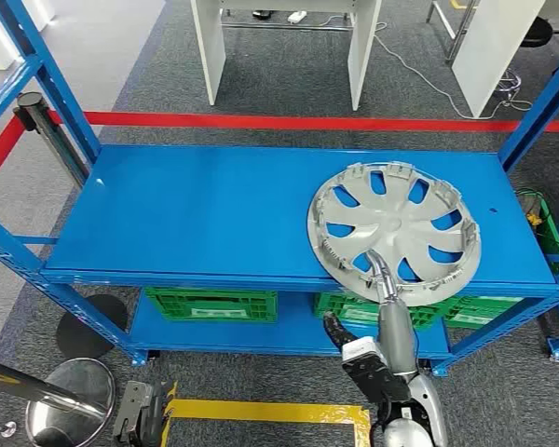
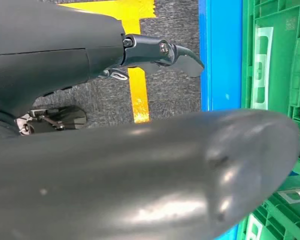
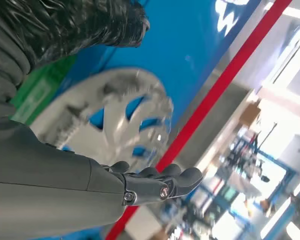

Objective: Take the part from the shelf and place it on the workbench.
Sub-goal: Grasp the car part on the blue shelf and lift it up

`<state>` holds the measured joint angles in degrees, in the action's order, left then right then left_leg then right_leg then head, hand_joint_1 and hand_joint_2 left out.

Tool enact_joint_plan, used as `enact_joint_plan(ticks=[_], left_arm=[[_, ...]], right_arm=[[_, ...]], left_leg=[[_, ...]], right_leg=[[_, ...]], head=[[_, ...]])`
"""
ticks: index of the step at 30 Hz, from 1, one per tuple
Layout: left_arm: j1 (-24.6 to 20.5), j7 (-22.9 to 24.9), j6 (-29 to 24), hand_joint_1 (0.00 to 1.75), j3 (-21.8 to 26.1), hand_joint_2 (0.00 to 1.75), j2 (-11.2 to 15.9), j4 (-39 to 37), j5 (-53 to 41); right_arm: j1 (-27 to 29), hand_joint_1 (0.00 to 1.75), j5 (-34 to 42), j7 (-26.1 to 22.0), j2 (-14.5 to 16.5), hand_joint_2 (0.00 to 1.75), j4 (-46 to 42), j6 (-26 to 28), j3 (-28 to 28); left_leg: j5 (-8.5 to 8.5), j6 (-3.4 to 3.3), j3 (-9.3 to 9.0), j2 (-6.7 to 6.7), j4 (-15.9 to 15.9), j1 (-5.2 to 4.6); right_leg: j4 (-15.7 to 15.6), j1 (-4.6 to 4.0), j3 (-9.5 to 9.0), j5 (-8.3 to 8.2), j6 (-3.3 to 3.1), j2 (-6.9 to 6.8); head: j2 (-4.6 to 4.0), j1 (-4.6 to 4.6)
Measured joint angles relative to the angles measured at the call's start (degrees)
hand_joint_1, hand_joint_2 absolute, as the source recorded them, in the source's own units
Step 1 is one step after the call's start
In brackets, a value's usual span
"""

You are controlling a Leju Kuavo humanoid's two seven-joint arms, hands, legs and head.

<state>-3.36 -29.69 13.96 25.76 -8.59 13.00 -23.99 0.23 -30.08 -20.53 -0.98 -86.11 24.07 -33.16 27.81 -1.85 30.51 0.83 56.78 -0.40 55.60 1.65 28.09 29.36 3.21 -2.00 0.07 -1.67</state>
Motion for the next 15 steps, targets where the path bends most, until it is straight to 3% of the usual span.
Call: enact_joint_plan(ticks=[6,15], left_arm=[[0.0,0.4,-0.2,0.00,-0.3,0.00,0.0,0.0,0.0],[0.0,1.1,-0.2,0.00,-1.2,0.00,0.0,0.0,0.1]], right_arm=[[-1.1,0.00,-9.5,3.9,0.0,1.75,2.4,5.3,-0.3],[-2.3,0.00,-14.1,7.0,0.0,1.75,7.0,5.9,-0.6]], left_leg=[[0.00,0.00,0.00,0.00,0.0,0.00],[0.00,0.00,0.00,0.00,0.0,0.00]], right_leg=[[0.0,0.00,-0.01,0.00,0.00,0.00],[0.0,0.00,0.00,0.00,0.00,0.00]], head=[[0.00,0.01],[0.00,0.01]])
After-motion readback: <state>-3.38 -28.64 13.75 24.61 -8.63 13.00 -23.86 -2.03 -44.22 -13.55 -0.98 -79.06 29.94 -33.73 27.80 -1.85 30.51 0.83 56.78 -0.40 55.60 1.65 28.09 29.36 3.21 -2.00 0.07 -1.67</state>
